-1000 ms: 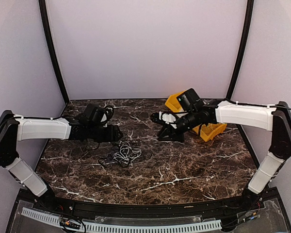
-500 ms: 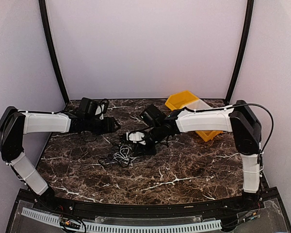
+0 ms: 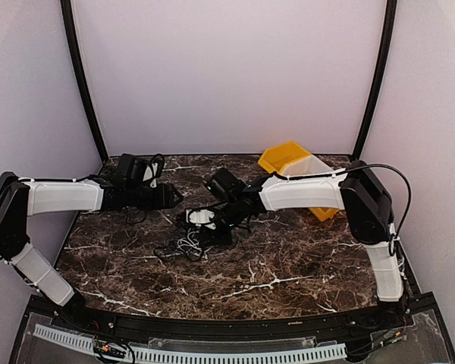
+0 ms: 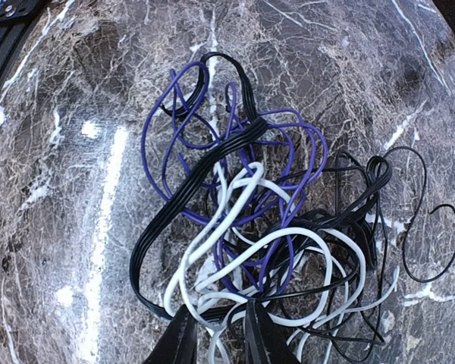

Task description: Untangle the cables

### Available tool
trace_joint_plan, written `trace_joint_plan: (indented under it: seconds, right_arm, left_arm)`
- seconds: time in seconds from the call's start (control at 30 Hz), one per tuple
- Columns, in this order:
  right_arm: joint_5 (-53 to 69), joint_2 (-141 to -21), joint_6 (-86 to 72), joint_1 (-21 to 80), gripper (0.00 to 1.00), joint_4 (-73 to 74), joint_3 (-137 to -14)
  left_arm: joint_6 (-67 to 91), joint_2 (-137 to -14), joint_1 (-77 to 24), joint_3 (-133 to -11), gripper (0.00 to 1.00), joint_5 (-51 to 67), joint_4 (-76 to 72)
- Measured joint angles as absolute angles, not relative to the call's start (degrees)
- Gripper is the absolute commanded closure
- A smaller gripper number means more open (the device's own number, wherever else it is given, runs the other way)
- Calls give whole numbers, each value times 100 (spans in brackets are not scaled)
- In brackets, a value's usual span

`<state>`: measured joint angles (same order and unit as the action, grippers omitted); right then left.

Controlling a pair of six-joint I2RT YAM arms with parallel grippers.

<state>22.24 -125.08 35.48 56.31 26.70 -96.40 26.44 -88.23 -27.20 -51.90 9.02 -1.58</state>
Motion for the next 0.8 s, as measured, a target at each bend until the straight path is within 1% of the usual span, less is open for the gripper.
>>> trace_joint_plan:
  seconds: [0.1, 0.27, 0.4, 0.63, 0.8]
  right_arm:
    - [2220, -12597, 3500, 5631, 87, 2670, -9688]
    - [2198, -12613, 3404, 5631, 91, 2700, -9697]
    - [2182, -12560, 3343, 5634, 100, 2742, -9697]
    - [2333, -11998, 3089, 5634, 100, 2902, -9760]
    - [2499, -11806, 2877, 5645, 100, 3103, -10276]
  left_arm:
    - [2613, -8803, -2720, -5175, 33, 878, -163]
    - [2611, -8803, -2720, -5131, 33, 847, -163]
    - [2609, -8774, -2720, -4987, 33, 851, -215]
    - [2602, -8497, -2720, -4587, 33, 858, -454]
    - [2532, -8036, -2720, -4270, 33, 947, -762]
